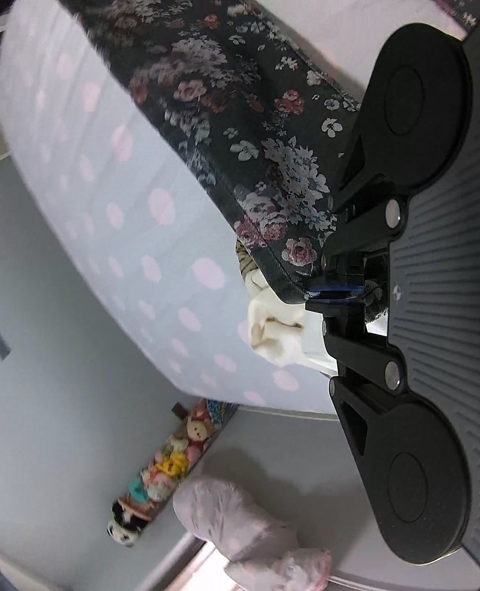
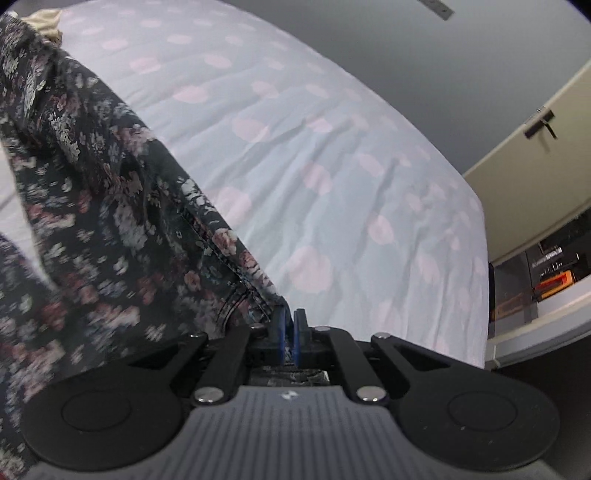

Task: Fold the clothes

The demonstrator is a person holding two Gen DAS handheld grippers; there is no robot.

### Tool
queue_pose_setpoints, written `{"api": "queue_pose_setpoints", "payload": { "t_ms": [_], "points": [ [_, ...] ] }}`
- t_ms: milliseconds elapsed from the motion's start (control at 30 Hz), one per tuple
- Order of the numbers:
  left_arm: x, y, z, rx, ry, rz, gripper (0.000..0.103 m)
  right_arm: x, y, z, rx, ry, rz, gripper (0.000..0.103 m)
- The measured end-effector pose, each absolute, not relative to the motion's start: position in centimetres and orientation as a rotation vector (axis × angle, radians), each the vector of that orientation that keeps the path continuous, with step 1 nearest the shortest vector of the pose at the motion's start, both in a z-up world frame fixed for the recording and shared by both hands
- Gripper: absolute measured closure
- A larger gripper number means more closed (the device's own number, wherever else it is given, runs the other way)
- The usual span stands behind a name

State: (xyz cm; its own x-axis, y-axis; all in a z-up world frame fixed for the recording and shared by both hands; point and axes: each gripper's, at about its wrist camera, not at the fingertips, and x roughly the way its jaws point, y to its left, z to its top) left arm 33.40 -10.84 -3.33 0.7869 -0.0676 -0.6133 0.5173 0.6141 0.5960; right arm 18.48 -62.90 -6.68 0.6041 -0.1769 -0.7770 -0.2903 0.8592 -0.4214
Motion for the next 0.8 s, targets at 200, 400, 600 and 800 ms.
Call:
{"api": "queue_pose_setpoints", "payload": {
  "t_ms": [200,400,600,800],
  "points": [
    [27.8,-6.7,-2.0,0.741,0.519,-0.348,0.101,10.1,-61.7,-5.4,-0.474,0.863,0.047,0.099],
    [23.4,-3.6,-2.1,0.663,0.498,-0.335,0.101,3.3,-59.4,-5.0,-0.451,0.816,0.049,0.099],
    [19.9,-0.9,-3.6,0.615,0.517,-0.335,0.101,-0.8,-58.1,-7.6,-0.457,0.878,0.069,0.099],
    [16.7,0.6,-5.4,0.593,0.546,-0.344,0.101,-2.7,-57.8,-11.3,-0.456,0.957,0.078,0.098]
  ]
}}
